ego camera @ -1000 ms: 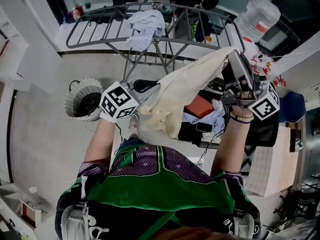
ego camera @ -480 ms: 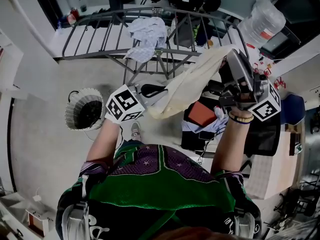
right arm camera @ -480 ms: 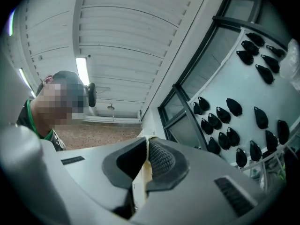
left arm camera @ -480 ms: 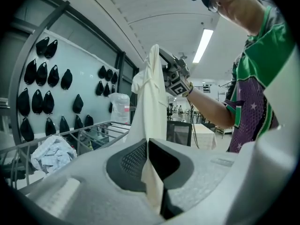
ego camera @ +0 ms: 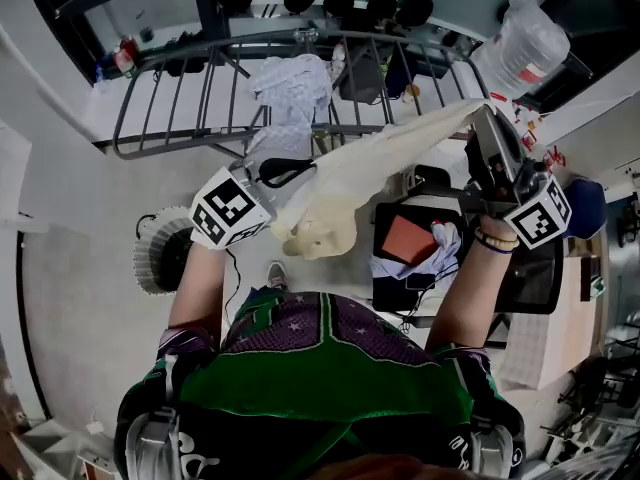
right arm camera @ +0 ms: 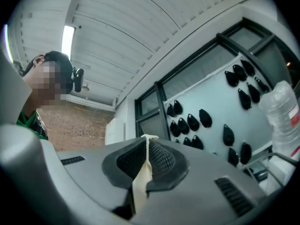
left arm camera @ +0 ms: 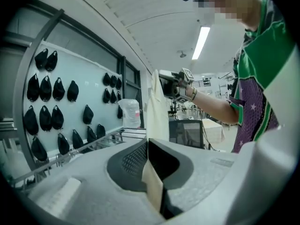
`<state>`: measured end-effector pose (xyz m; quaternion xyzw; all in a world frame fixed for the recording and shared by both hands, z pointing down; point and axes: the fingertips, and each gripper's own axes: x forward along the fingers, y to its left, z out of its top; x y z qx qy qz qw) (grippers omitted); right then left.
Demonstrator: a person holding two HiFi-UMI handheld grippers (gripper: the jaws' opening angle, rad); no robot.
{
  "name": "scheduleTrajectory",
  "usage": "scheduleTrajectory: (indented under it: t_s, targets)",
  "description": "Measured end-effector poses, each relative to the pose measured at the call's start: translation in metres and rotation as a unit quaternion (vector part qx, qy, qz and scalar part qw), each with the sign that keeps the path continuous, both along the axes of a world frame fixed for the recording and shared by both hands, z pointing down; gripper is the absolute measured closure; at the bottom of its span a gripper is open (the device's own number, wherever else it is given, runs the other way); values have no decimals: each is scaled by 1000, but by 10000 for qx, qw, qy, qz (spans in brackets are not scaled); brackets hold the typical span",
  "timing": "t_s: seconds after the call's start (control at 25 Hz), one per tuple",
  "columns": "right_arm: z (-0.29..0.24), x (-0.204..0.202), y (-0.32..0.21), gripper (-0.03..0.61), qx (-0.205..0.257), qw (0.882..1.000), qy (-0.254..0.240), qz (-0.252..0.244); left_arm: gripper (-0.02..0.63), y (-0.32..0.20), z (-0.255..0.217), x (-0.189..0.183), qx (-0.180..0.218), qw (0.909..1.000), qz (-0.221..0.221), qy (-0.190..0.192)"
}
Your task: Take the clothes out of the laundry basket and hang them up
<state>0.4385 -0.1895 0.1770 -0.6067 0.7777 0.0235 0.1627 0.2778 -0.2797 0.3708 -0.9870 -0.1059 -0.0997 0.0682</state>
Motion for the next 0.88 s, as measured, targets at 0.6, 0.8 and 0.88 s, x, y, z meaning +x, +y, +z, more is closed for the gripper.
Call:
scheduleTrajectory:
  t_s: [0.6, 0.8, 0.88]
  targets:
    - [20, 71, -41, 574, -625, 9789, 910, 1720, 594, -106, -62, 59, 124, 9965, 103, 816]
    - [24, 126, -41, 574, -723, 9675, 1136, 2139, 594, -131, -92, 110, 409, 9928, -194, 1105]
    - [28, 151, -39, 574, -723, 9638, 1261, 2234, 594, -132, -98, 132, 509, 9916, -276, 1156]
